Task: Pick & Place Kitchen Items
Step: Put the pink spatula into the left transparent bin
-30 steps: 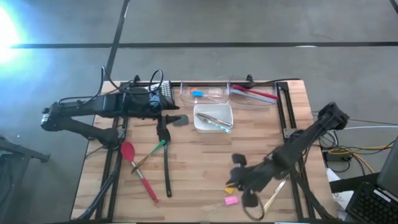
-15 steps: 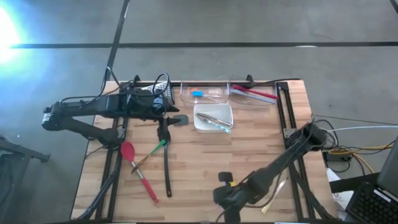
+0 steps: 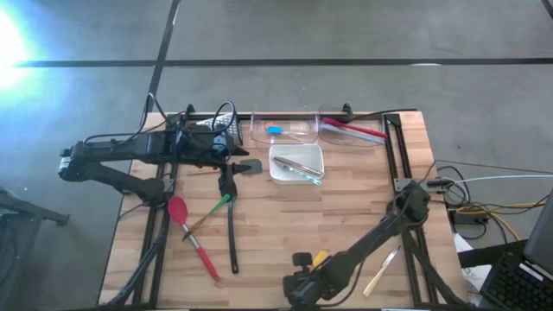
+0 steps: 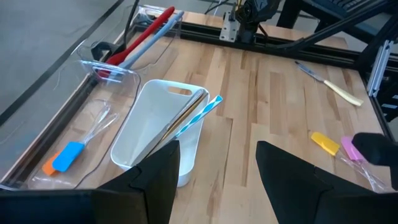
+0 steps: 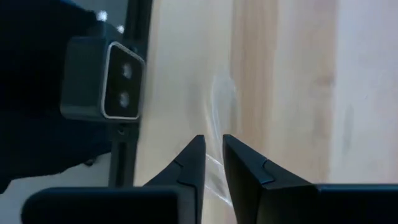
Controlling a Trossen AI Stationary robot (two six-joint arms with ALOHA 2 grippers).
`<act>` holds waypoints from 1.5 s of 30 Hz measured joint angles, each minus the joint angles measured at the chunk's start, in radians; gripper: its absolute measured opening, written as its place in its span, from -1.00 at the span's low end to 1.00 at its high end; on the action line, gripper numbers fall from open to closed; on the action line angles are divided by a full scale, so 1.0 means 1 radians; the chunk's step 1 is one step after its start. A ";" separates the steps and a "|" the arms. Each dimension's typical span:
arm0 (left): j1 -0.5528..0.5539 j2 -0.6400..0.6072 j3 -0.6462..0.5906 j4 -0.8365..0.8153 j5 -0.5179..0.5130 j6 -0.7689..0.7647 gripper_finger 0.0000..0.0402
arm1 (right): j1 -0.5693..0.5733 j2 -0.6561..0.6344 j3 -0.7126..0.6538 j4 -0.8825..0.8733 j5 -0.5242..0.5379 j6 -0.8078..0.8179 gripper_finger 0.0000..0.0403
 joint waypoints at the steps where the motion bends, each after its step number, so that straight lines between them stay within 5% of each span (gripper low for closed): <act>1: 0.000 0.000 0.000 0.000 0.000 0.000 0.09 | 0.000 0.009 0.007 -0.004 -0.007 0.000 -0.71; 11: -0.001 0.000 0.000 0.000 0.000 0.001 0.09 | -0.005 0.058 0.028 -0.042 -0.008 0.021 -0.32; 21: -0.001 0.000 0.000 0.000 0.000 0.002 0.09 | -0.033 0.058 -0.003 -0.037 0.003 0.034 -0.22; 34: -0.001 0.000 0.000 0.000 0.000 0.002 0.09 | -0.040 0.053 -0.073 0.058 0.003 0.034 -0.36; 45: -0.001 0.000 0.000 0.000 0.000 0.002 0.09 | -0.050 0.053 -0.078 0.048 -0.001 0.034 -0.94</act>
